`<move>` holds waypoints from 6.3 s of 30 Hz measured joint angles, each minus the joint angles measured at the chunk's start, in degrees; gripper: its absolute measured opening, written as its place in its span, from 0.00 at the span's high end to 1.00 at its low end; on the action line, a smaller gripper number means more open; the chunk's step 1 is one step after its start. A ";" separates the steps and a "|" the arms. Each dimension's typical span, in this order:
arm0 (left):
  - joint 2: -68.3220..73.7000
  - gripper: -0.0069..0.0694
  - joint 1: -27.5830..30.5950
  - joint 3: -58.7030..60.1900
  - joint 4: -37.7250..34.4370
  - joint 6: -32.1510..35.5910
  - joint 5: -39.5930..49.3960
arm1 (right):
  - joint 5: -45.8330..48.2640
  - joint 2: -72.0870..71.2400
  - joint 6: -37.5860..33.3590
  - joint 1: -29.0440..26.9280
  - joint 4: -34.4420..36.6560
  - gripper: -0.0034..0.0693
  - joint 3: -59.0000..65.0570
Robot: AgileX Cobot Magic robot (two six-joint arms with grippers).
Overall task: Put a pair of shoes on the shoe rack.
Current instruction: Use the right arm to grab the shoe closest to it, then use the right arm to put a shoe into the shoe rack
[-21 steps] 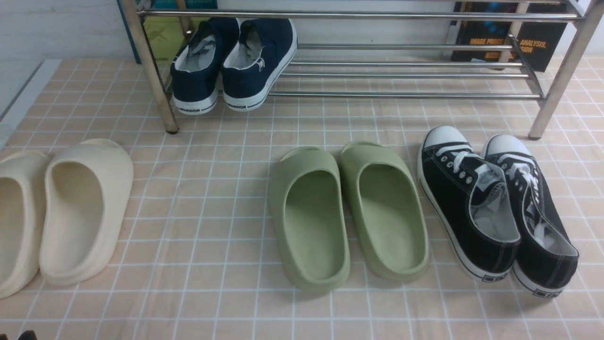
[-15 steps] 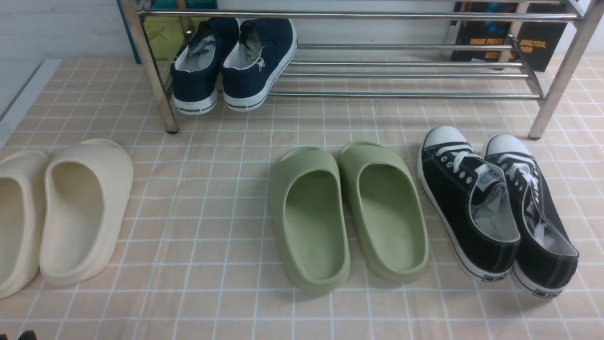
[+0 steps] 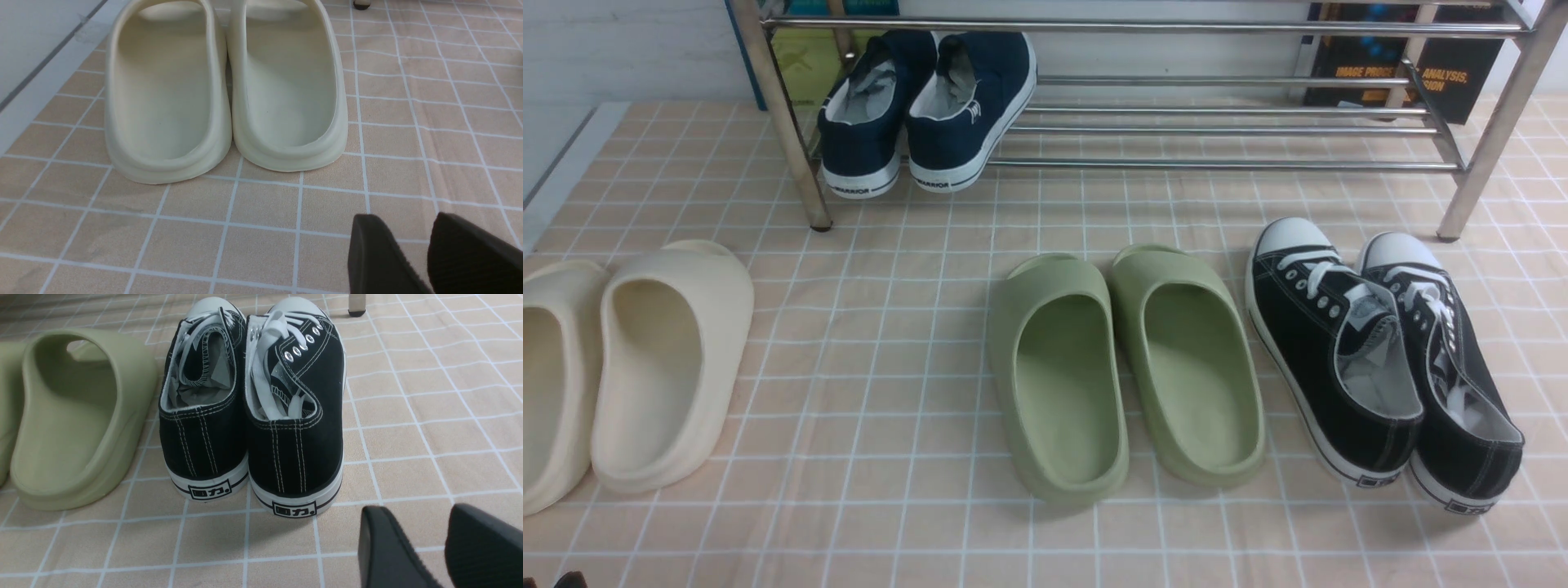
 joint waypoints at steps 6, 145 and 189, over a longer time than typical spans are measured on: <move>0.00 0.60 0.00 0.00 0.00 0.00 0.00 | 0.00 0.00 0.00 0.00 0.00 0.62 0.00; 0.00 0.60 0.00 0.00 0.05 0.00 0.00 | 40.61 96.21 -5.64 23.47 -8.79 0.95 -85.25; 0.00 0.60 0.00 0.00 0.05 0.00 0.00 | 42.30 129.24 -18.25 17.05 -6.00 0.93 -126.95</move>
